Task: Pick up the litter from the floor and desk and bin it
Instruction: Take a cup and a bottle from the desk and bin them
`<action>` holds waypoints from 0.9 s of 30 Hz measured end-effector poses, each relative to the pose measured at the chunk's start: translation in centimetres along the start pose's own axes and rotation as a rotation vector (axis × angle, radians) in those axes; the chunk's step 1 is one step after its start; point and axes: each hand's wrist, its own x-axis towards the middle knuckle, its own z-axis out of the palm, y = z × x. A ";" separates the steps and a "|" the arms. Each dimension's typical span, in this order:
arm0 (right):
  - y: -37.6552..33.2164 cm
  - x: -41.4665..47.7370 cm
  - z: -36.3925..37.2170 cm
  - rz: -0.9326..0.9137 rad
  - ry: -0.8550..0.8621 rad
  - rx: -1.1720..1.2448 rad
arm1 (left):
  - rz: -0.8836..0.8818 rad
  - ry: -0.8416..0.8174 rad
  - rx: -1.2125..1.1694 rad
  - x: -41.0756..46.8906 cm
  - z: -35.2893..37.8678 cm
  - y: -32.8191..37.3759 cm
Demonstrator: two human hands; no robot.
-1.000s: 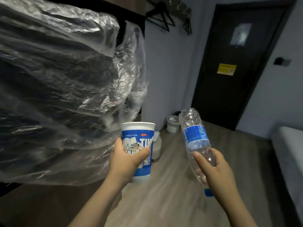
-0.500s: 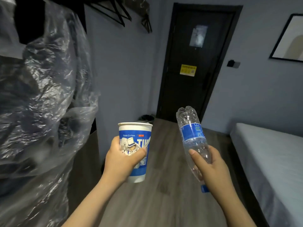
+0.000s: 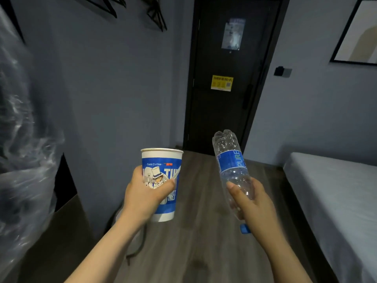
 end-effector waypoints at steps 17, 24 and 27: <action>3.4 32.6 7.4 0.030 -0.117 -0.019 | -0.118 0.088 -0.018 29.8 9.5 -5.6; 5.1 47.0 14.3 0.041 -0.113 -0.046 | -0.161 0.082 0.002 45.1 10.8 -8.7; 5.5 52.5 16.7 0.027 -0.111 -0.076 | -0.151 0.057 0.024 51.3 11.6 -9.5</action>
